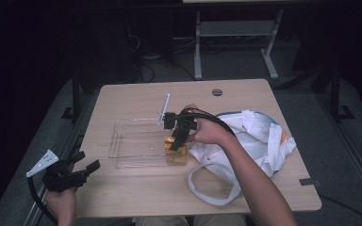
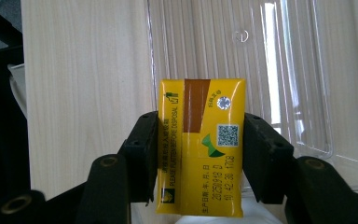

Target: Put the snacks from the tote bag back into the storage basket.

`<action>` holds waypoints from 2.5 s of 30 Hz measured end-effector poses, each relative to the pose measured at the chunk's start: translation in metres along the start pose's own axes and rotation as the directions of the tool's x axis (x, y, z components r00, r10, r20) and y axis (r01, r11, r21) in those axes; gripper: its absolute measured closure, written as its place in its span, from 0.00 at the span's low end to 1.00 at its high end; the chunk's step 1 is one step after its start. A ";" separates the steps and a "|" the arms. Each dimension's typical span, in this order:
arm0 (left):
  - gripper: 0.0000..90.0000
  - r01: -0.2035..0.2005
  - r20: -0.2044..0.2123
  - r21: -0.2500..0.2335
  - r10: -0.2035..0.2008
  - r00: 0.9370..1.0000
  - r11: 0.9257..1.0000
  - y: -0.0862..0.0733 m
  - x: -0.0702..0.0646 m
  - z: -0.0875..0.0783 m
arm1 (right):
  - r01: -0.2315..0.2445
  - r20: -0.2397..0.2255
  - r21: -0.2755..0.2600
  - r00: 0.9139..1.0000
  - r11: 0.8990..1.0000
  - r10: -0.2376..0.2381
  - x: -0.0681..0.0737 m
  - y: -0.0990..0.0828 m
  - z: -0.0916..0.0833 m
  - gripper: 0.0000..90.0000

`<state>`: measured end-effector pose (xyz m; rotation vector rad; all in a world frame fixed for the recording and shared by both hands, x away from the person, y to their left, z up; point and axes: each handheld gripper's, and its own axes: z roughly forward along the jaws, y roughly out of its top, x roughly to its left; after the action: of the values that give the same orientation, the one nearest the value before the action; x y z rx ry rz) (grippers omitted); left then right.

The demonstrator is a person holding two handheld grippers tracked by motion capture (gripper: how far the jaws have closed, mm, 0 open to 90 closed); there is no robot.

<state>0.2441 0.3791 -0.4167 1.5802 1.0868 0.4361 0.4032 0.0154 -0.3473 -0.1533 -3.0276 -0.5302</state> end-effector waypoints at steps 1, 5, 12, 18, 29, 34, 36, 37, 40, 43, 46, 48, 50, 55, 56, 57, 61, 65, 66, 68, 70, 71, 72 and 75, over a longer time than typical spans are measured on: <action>0.14 0.000 0.000 -0.001 0.000 1.000 1.000 0.000 0.000 0.000 | 0.004 0.003 -0.004 1.000 1.000 -0.004 0.000 0.000 0.000 0.55; 0.14 0.000 -0.001 -0.001 0.000 1.000 1.000 0.000 0.000 0.000 | -0.002 -0.003 -0.020 1.000 1.000 0.002 -0.001 -0.002 -0.001 0.55; 0.14 -0.002 -0.001 0.000 0.002 1.000 1.000 0.000 0.000 0.000 | -0.016 -0.009 -0.037 1.000 0.999 0.015 0.000 -0.004 -0.003 0.54; 0.14 -0.002 -0.002 0.002 0.002 1.000 1.000 0.000 0.000 0.000 | -0.021 -0.014 -0.045 1.000 0.999 0.021 0.000 -0.006 -0.005 0.53; 0.14 -0.003 0.000 0.003 0.003 1.000 1.000 0.000 0.000 0.001 | -0.021 -0.016 -0.059 1.000 0.998 0.020 0.000 -0.007 -0.007 0.51; 0.14 -0.004 0.000 0.003 0.004 1.000 1.000 0.000 0.000 0.001 | -0.021 -0.012 -0.068 1.000 0.997 0.020 0.000 -0.008 -0.008 0.51; 0.14 -0.002 0.001 0.001 0.002 1.000 1.000 0.000 0.000 0.001 | -0.024 -0.016 -0.075 1.000 0.997 0.023 0.001 -0.009 -0.009 0.51; 0.14 -0.003 0.000 0.003 0.003 1.000 1.000 0.000 0.000 0.000 | -0.025 -0.015 -0.077 1.000 0.997 0.024 0.001 -0.009 -0.010 0.51; 0.14 -0.004 0.000 0.003 0.004 1.000 1.000 0.000 0.000 0.000 | -0.028 -0.016 -0.085 1.000 0.996 0.027 0.001 -0.010 -0.011 0.51; 0.14 -0.004 -0.001 0.002 0.004 1.000 1.000 0.000 0.000 0.000 | -0.026 -0.014 -0.093 1.000 0.995 0.025 0.000 -0.011 -0.013 0.51; 0.14 -0.004 -0.001 0.002 0.004 1.000 1.000 0.000 0.000 0.000 | -0.026 -0.013 -0.105 1.000 0.994 0.025 0.001 -0.012 -0.015 0.50; 0.14 -0.005 -0.001 0.003 0.005 1.000 1.000 0.000 0.000 0.000 | -0.030 -0.015 -0.109 0.999 0.994 0.028 0.001 -0.012 -0.017 0.50; 0.14 -0.005 0.000 0.003 0.005 1.000 1.000 0.000 0.000 0.000 | -0.032 -0.015 -0.123 0.999 0.992 0.030 0.002 -0.013 -0.020 0.51; 0.14 -0.005 -0.001 0.003 0.005 1.000 1.000 0.000 0.000 0.000 | -0.024 -0.018 -0.139 1.000 0.990 0.021 0.003 -0.013 -0.023 0.51; 0.14 -0.004 -0.001 0.001 0.004 1.000 1.000 0.000 0.000 0.000 | -0.023 -0.017 -0.140 1.000 0.990 0.021 0.003 -0.013 -0.023 0.51; 0.14 -0.004 -0.001 0.001 0.004 1.000 1.000 0.000 0.000 0.000 | -0.023 -0.014 -0.142 1.000 0.990 0.021 0.003 -0.014 -0.024 0.51; 0.14 -0.006 -0.002 0.003 0.006 1.000 1.000 0.000 0.000 0.000 | -0.034 -0.013 -0.145 0.999 0.989 0.032 0.003 -0.016 -0.027 0.51; 0.14 -0.006 -0.003 0.004 0.006 1.000 1.000 0.000 0.000 0.001 | -0.043 -0.012 -0.155 0.999 0.987 0.042 0.002 -0.019 -0.030 0.51; 0.14 -0.005 -0.003 0.002 0.005 1.000 1.000 0.000 0.000 0.000 | -0.043 -0.007 -0.157 0.999 0.987 0.043 0.001 -0.020 -0.031 0.51; 0.14 -0.003 -0.002 0.001 0.003 1.000 1.000 0.000 0.000 0.000 | -0.045 -0.004 -0.161 0.999 0.986 0.045 0.001 -0.022 -0.033 0.51; 0.14 -0.006 -0.002 0.002 0.006 1.000 1.000 0.000 0.000 0.000 | -0.055 -0.006 -0.166 0.998 0.985 0.055 0.001 -0.023 -0.036 0.51; 0.14 -0.005 -0.002 0.003 0.005 1.000 1.000 0.000 0.000 0.001 | -0.052 -0.002 -0.170 0.999 0.984 0.052 0.001 -0.024 -0.037 0.51; 0.14 -0.006 -0.002 0.006 0.006 1.000 1.000 0.000 0.000 0.001 | -0.055 -0.002 -0.174 0.998 0.983 0.056 0.001 -0.026 -0.038 0.51; 0.14 -0.005 -0.002 0.002 0.005 1.000 1.000 0.000 0.000 0.001 | -0.062 0.003 -0.178 0.998 0.982 0.063 -0.001 -0.029 -0.042 0.51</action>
<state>0.2446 0.3784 -0.4167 1.5854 1.0851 0.4403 0.4026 -0.0262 -0.3178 -0.2597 -2.9689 -0.7963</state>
